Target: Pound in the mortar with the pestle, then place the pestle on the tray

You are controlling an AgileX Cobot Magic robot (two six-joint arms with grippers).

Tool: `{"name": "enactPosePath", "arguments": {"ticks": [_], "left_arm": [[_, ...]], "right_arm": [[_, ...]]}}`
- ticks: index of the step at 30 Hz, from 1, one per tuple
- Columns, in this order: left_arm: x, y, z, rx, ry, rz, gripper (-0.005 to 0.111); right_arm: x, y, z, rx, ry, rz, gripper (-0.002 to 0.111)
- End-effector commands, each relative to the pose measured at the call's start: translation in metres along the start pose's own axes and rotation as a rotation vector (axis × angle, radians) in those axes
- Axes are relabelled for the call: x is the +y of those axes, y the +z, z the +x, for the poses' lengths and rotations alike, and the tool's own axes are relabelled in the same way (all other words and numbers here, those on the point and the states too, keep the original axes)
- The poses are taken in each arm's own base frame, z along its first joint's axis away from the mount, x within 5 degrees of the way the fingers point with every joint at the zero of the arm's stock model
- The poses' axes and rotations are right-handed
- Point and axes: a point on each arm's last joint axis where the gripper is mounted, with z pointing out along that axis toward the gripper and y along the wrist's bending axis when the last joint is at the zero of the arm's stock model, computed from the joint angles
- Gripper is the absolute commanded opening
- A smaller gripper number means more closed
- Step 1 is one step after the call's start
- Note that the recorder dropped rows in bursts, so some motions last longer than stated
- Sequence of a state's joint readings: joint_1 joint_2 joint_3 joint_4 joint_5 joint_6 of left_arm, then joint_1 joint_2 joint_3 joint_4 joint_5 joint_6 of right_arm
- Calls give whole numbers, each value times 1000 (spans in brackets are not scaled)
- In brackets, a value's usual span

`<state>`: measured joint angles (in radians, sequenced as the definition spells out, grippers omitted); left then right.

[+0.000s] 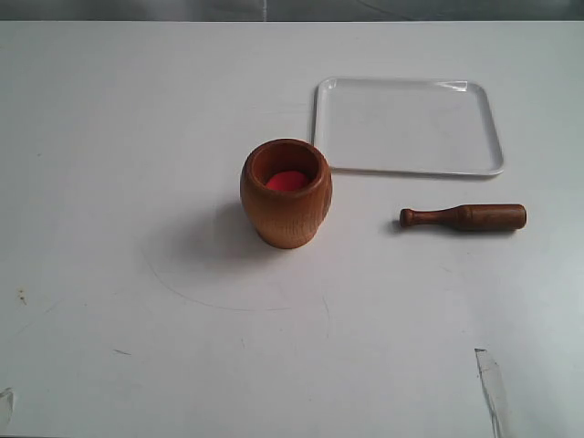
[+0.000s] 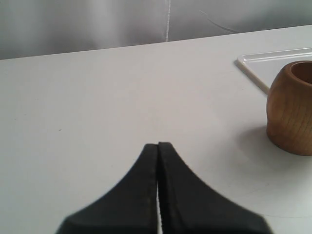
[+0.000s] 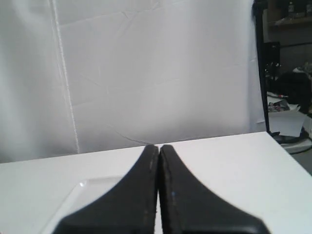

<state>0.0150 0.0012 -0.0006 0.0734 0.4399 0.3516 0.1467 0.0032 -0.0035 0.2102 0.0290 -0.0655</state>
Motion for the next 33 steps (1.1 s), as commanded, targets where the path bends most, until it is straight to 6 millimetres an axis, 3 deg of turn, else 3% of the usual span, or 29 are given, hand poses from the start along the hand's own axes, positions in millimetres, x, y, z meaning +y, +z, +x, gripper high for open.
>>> {"name": "enactPosePath", "arguments": {"ticks": [1, 12, 15, 21, 23, 25, 28, 33], "left_arm": [[-1, 0, 0, -7, -12, 8, 0], [-1, 0, 0, -7, -12, 8, 0], [-1, 0, 0, -7, -12, 8, 0], [-1, 0, 0, -7, -12, 8, 0], [-1, 0, 0, -7, -12, 8, 0], [-1, 0, 0, -7, -12, 8, 0], [-1, 0, 0, -7, -12, 8, 0], [-1, 0, 0, -7, -12, 8, 0]], "right_arm": [[0, 0, 1, -1, 80, 5, 0], [0, 0, 1, -1, 86, 5, 0], [-2, -1, -10, -118, 104, 18, 0], [-5, -11, -50, -444, 232, 27, 0], [2, -16, -71, -481, 145, -4, 0], [14, -26, -104, -511, -90, -31, 0], [20, -22, -141, -379, -289, 10, 0], [21, 12, -167, -151, -345, 45, 0]]}}
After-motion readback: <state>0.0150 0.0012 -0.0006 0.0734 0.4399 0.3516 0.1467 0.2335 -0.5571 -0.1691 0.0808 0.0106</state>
